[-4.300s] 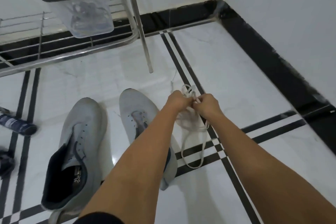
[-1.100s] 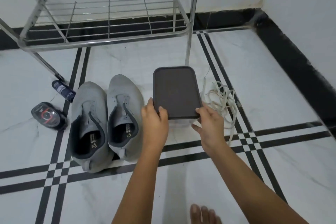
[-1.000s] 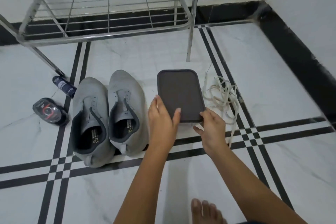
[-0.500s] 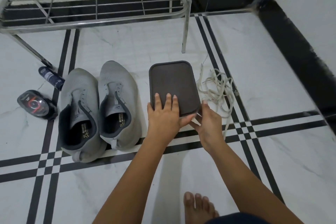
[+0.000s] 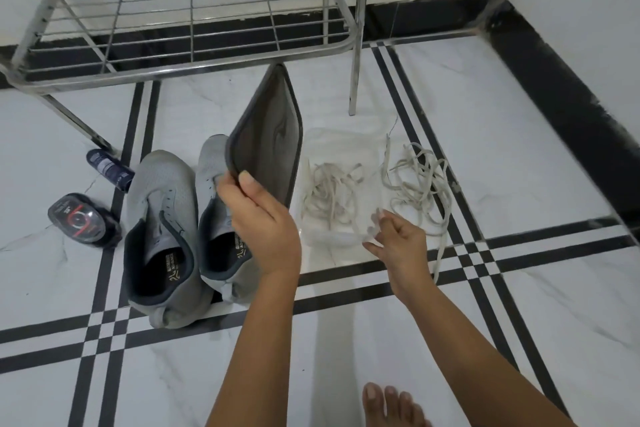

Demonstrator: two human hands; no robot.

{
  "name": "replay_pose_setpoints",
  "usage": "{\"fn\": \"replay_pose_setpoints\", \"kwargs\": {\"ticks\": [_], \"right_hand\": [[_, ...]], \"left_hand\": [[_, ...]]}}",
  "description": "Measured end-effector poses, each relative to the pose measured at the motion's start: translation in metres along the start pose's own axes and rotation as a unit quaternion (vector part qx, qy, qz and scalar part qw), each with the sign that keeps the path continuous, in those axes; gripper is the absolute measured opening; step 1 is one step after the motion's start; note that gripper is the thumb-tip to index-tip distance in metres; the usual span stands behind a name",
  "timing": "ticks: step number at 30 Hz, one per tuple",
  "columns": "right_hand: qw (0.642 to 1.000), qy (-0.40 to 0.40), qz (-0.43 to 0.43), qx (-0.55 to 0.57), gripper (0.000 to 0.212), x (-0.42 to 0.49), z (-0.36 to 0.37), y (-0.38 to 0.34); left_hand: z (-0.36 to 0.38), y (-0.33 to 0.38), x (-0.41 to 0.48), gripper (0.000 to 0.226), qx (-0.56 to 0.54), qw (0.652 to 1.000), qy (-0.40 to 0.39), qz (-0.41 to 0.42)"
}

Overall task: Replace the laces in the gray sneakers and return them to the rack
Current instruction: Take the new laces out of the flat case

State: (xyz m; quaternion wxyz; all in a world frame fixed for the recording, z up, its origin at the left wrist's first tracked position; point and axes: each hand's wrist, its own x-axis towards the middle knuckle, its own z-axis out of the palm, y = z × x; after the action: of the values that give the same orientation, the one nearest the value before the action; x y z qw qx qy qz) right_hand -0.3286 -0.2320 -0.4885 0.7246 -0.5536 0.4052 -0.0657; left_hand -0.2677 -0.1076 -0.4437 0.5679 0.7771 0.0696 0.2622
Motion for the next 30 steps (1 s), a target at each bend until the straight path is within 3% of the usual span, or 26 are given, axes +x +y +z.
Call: {"fn": "replay_pose_setpoints", "kwargs": {"ticks": [6,9,12,15,17,19,22,25,27,30], "right_hand": [[0.999,-0.018,-0.008,-0.048,0.031,0.007,0.005,-0.003],[0.988,-0.01,-0.051,-0.146,0.034,0.002,0.007,-0.008],[0.953,0.013,-0.155,-0.26,0.044,-0.003,0.012,-0.02],[0.937,-0.032,-0.213,-0.277,0.042,-0.002,0.031,-0.041],[0.93,-0.079,-0.188,-0.306,0.047,0.006,0.047,-0.051],[0.916,-0.116,-0.15,-0.355,0.053,0.019,0.063,-0.057],[0.874,-0.136,-0.095,-0.456,0.075,0.047,0.084,-0.049],[0.821,-0.132,-0.033,-0.555,0.106,0.072,0.097,-0.034],[0.811,-0.123,-0.011,-0.572,0.109,0.082,0.102,-0.027],[0.816,-0.105,-0.013,-0.569,0.095,0.09,0.108,-0.016]], "left_hand": [[-0.003,-0.022,-0.008,0.03,-0.021,0.99,-0.006,-0.142],[-0.004,-0.036,-0.022,0.039,-0.032,0.978,-0.041,-0.203],[-0.006,-0.035,-0.024,0.058,0.008,0.987,-0.042,-0.155],[-0.01,-0.033,-0.021,0.063,0.079,0.996,-0.041,-0.017],[-0.007,-0.036,-0.025,0.06,0.091,0.99,-0.089,0.058],[0.0,-0.036,-0.035,0.058,0.075,0.983,-0.157,0.059],[0.01,-0.036,-0.05,0.057,0.06,0.975,-0.212,-0.012],[0.013,-0.041,-0.052,0.058,0.077,0.975,-0.196,-0.073],[0.011,-0.043,-0.049,0.052,0.072,0.968,-0.185,-0.151],[0.008,-0.044,-0.05,0.045,0.043,0.96,-0.188,-0.204]]}}
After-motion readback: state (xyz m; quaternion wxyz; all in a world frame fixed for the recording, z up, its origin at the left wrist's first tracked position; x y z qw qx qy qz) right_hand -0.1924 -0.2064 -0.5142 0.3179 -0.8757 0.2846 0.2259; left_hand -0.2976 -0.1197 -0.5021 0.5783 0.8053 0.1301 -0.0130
